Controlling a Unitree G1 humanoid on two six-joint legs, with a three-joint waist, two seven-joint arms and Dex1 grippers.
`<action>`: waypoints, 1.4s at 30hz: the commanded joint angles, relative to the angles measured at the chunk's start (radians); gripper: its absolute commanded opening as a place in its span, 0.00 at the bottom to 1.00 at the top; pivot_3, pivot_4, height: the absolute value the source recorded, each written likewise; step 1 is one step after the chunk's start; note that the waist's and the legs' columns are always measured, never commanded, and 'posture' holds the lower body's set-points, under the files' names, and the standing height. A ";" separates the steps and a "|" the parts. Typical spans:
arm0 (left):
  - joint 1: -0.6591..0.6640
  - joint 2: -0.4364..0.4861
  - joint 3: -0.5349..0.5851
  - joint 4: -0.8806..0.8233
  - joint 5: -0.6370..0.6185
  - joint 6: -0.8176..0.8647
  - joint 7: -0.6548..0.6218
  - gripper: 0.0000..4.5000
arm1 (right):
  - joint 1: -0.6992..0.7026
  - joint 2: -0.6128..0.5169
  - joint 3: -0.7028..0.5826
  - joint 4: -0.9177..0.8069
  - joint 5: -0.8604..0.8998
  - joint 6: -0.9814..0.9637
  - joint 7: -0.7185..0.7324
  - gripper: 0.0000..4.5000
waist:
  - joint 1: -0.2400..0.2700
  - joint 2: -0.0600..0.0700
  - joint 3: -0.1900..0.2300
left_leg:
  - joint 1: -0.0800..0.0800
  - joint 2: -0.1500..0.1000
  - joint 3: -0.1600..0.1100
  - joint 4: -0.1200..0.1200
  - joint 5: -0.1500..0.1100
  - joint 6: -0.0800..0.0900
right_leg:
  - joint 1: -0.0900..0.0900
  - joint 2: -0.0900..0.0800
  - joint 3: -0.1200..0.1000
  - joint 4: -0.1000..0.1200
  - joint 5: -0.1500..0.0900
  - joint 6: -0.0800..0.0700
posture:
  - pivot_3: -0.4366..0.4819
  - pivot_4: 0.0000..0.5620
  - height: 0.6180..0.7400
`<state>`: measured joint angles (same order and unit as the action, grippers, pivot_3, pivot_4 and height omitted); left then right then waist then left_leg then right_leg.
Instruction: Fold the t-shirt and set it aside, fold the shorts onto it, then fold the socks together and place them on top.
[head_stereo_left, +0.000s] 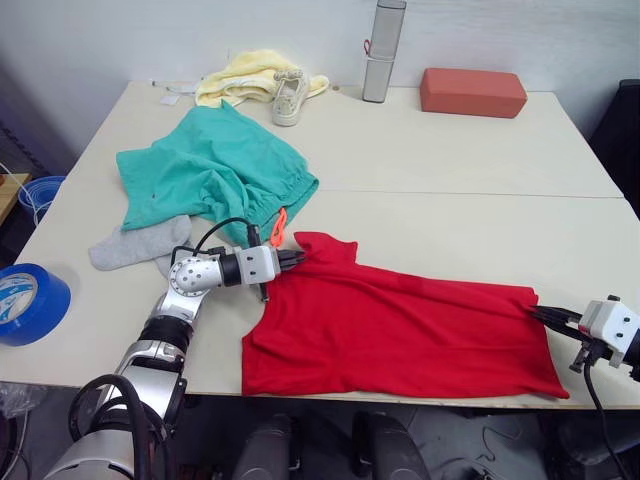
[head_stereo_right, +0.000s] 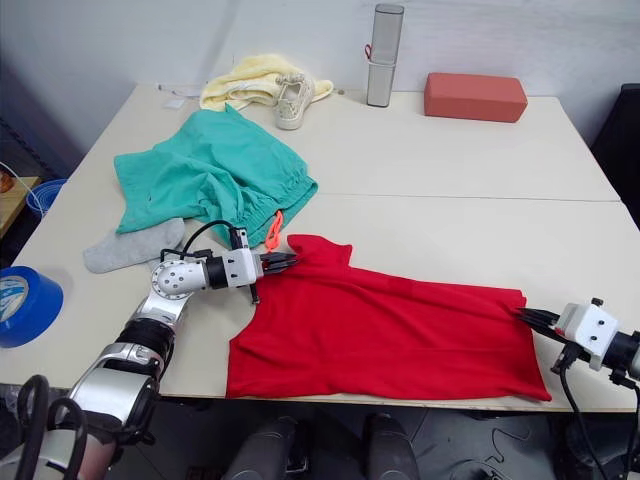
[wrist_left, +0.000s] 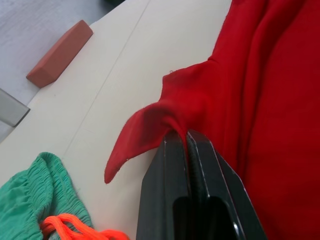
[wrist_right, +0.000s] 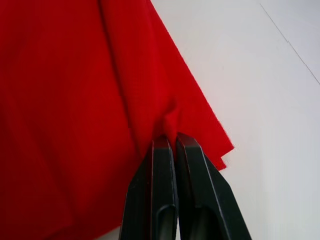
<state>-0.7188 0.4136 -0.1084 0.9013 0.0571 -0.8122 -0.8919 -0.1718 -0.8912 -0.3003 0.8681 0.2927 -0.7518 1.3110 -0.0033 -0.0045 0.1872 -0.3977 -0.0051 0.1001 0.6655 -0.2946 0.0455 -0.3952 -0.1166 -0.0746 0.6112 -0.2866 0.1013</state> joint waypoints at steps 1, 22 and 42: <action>0.024 0.016 0.013 -0.070 -0.065 0.047 -0.041 0.20 | 0.034 -0.005 -0.018 -0.092 0.074 0.096 0.039 0.00 | 0.000 0.000 0.000 | 0.000 0.000 0.000 0.000 0.000 0.000 | 0.000 0.000 0.000 0.000 0.000 0.000 | 0.48 0.27 1.00; -0.172 0.148 0.098 -0.546 -0.594 1.993 -0.017 1.00 | 0.160 -0.177 -0.122 -0.561 0.265 0.906 0.063 1.00 | 0.010 0.003 -0.001 | 0.001 0.000 -0.005 0.001 0.002 0.004 | 0.003 -0.001 -0.002 0.000 -0.001 -0.002 | 0.48 0.27 1.00; -0.427 0.011 0.058 -0.141 -0.461 2.102 0.109 1.00 | 0.050 -0.165 -0.036 -0.543 0.169 0.936 0.124 1.00 | 0.006 0.001 0.000 | 0.000 0.000 -0.002 0.000 0.002 0.001 | 0.001 0.002 -0.001 0.002 -0.001 -0.001 | 0.48 0.27 1.00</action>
<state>-1.1291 0.4052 -0.0663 0.7856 -0.4108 1.2669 -0.7920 -0.1310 -1.0483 -0.3138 0.3443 0.4603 0.1952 1.4261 0.0027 -0.0039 0.1876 -0.3975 -0.0051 0.0982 0.6658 -0.2927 0.0458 -0.3942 -0.1145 -0.0753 0.6128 -0.2875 0.0998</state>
